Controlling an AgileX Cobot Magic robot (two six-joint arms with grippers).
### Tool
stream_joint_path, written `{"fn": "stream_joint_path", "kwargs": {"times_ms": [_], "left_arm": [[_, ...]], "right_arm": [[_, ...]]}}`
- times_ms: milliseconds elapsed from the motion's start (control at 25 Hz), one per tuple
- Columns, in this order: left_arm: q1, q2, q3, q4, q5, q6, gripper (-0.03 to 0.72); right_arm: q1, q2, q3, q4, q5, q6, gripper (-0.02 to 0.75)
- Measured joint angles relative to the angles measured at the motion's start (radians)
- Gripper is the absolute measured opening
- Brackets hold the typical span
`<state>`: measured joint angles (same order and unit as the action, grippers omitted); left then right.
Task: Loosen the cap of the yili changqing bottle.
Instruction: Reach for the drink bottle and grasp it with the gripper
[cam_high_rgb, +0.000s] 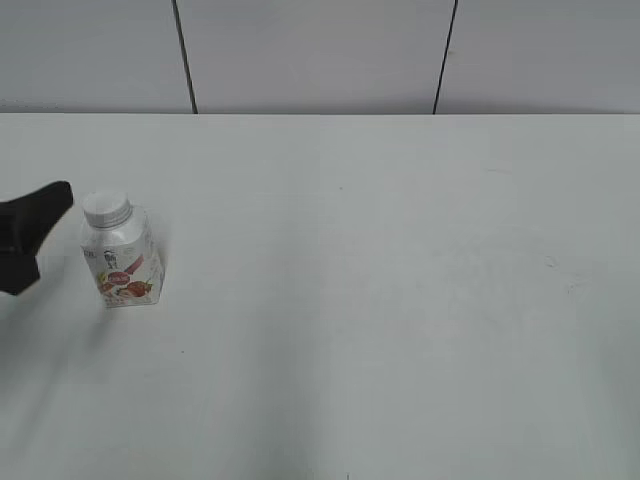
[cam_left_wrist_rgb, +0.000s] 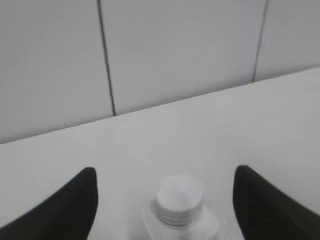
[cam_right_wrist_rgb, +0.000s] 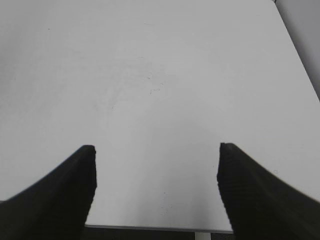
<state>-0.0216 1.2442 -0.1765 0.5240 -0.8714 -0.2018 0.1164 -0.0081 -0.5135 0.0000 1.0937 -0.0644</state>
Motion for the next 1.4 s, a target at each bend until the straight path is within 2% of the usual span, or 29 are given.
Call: {"fn": "stream_joint_path", "kwargs": {"times_ms": [80, 200, 400, 520, 640, 880, 1400], "left_arm": [[0.0, 0.065, 0.0, 0.054, -0.051, 0.0, 0.512], [0.0, 0.175, 0.0, 0.078, -0.115, 0.0, 0.512], [0.0, 0.342, 0.0, 0.066, -0.241, 0.0, 0.519], [0.0, 0.432, -0.001, 0.031, -0.307, 0.0, 0.564], [0.0, 0.514, -0.001, -0.004, -0.327, 0.007, 0.604], [0.0, 0.65, -0.008, -0.024, -0.332, 0.109, 0.618], [0.0, 0.772, -0.158, 0.043, -0.335, 0.138, 0.616]], "right_arm": [[0.0, 0.0, 0.0, 0.0, 0.0, 0.0, 0.592], [0.0, 0.0, 0.0, 0.0, 0.0, 0.0, 0.592], [0.0, 0.0, 0.0, 0.0, 0.0, 0.0, 0.592], [0.0, 0.0, 0.0, 0.0, 0.0, 0.0, 0.592], [0.0, 0.0, 0.0, 0.0, 0.0, 0.0, 0.592], [0.0, 0.0, 0.0, -0.005, 0.0, 0.0, 0.592], [0.0, 0.0, 0.0, 0.0, 0.0, 0.0, 0.592]]}}
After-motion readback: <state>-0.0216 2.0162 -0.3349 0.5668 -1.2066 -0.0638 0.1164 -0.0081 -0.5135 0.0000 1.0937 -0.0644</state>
